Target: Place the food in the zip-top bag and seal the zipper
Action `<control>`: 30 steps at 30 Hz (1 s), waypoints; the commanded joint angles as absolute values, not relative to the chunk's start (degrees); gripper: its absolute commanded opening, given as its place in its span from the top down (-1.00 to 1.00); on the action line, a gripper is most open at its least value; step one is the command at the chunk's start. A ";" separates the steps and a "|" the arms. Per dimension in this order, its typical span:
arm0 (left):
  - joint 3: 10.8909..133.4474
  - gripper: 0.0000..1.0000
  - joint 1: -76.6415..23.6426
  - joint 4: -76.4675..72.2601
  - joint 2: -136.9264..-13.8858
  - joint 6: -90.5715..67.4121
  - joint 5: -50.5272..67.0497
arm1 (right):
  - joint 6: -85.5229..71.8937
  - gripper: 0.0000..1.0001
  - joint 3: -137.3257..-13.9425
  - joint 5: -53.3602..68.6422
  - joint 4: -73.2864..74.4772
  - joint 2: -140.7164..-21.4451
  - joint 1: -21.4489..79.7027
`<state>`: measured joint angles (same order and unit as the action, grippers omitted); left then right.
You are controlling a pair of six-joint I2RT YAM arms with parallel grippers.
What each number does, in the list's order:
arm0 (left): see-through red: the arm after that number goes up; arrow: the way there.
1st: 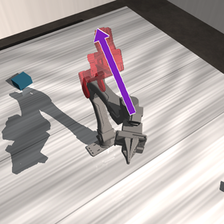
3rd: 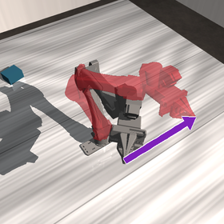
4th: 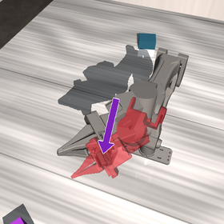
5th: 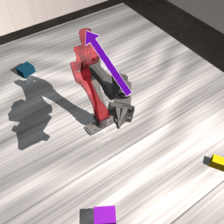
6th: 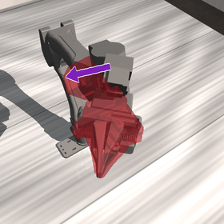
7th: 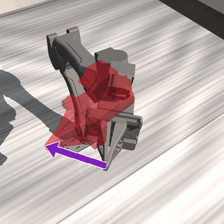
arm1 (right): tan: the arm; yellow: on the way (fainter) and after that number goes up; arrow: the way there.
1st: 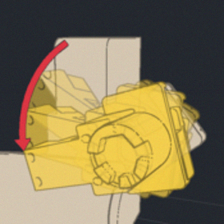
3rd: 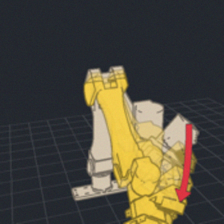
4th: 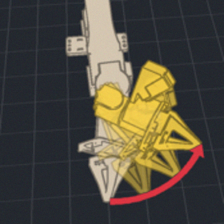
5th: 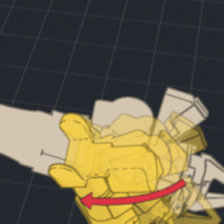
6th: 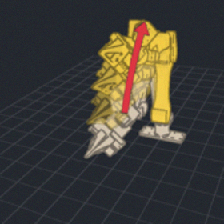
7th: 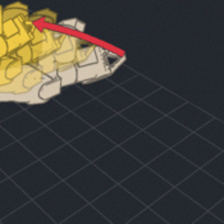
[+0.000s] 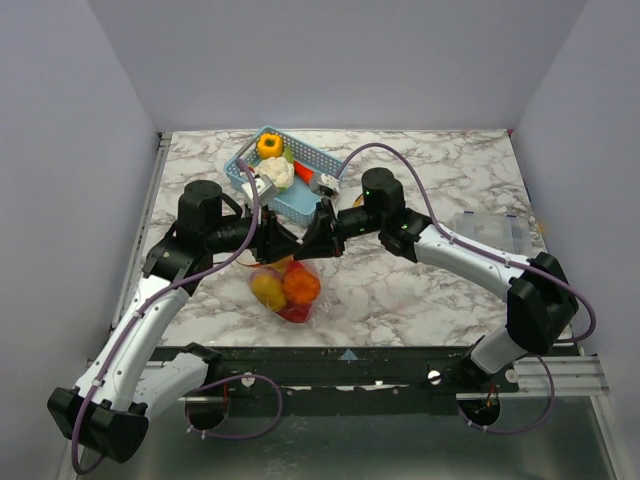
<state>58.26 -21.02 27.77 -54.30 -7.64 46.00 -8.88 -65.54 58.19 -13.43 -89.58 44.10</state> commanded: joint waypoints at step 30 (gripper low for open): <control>53.16 1.00 -20.57 22.52 -47.98 -9.38 43.16 | -21.94 0.99 -58.62 63.32 -33.48 -90.76 43.95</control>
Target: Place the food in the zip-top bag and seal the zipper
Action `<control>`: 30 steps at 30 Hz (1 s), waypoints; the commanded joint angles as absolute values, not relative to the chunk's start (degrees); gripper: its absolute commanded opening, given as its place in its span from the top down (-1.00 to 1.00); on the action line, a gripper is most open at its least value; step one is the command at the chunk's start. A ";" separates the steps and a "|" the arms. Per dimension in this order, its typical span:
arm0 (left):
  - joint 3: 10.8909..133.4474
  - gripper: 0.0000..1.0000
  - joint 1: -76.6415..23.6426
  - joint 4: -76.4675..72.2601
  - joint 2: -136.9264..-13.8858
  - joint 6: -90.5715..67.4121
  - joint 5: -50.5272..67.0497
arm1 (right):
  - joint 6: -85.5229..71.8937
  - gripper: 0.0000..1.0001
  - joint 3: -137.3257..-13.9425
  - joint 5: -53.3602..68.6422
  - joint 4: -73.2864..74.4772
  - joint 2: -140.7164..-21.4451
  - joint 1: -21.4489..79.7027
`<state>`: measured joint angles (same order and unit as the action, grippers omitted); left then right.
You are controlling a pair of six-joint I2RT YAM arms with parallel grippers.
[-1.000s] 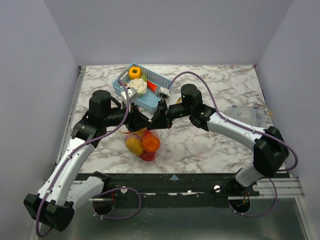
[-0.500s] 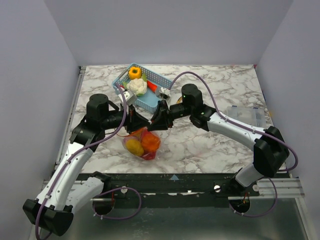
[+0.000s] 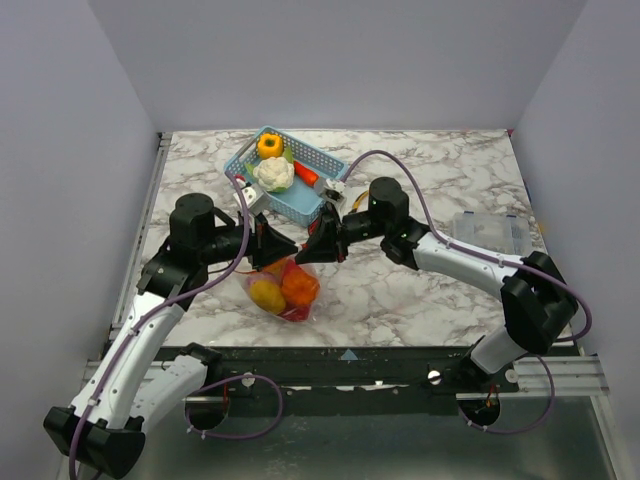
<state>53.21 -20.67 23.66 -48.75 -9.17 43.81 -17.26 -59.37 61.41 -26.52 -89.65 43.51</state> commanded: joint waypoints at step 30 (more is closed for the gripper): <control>55.90 0.43 -20.74 23.14 -51.36 -9.58 47.66 | -18.86 0.99 -59.01 59.46 -28.17 -88.92 43.93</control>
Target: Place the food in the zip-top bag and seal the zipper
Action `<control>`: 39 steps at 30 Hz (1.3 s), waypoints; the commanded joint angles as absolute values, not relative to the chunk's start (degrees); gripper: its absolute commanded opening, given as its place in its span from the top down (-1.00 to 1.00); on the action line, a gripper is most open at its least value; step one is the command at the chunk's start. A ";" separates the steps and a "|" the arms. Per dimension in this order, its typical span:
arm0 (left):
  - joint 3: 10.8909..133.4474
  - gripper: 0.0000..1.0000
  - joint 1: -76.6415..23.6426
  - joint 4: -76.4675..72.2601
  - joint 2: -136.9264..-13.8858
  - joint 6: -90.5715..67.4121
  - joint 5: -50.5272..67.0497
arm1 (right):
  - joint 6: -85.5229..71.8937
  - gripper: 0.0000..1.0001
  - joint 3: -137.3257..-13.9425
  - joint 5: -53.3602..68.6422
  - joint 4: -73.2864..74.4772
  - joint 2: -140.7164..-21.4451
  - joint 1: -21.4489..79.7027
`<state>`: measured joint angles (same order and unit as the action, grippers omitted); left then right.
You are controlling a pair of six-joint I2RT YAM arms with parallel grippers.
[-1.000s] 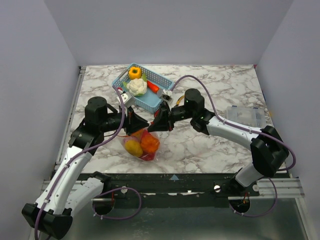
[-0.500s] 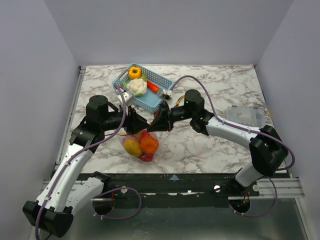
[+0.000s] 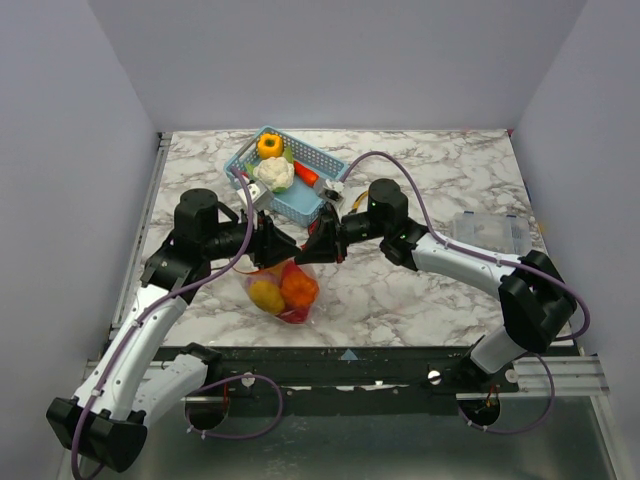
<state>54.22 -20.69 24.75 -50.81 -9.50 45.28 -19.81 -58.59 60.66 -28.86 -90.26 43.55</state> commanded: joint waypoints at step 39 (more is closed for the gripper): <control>54.12 1.00 -20.39 20.84 -49.18 -10.81 54.69 | -40.11 -0.55 -49.06 65.30 -57.05 -90.33 40.30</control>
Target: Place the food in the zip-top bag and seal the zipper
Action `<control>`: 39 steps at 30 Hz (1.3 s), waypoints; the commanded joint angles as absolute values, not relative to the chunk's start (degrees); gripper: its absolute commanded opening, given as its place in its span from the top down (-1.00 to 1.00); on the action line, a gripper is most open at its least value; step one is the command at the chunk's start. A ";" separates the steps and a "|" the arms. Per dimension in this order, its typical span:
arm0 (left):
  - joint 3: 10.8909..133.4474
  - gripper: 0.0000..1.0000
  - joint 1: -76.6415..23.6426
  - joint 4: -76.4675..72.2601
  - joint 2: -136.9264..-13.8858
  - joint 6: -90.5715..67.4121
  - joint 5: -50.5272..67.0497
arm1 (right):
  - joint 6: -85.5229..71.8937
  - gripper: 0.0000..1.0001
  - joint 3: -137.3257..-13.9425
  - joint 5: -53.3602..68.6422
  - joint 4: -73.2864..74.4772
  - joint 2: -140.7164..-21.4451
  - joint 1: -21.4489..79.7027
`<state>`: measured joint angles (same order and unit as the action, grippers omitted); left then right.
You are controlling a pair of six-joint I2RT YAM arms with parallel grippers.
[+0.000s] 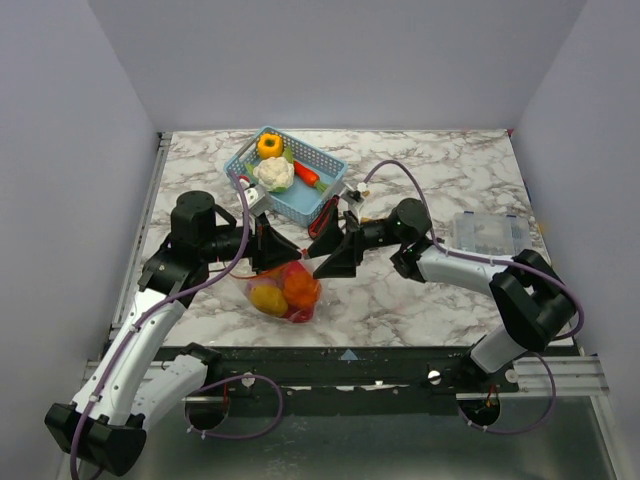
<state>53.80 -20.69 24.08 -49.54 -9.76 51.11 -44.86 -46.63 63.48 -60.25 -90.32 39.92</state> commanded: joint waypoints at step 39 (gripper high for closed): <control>47.52 0.18 -20.39 25.93 -44.52 -7.25 46.63 | -37.57 0.99 -49.46 62.12 -56.58 -87.98 43.00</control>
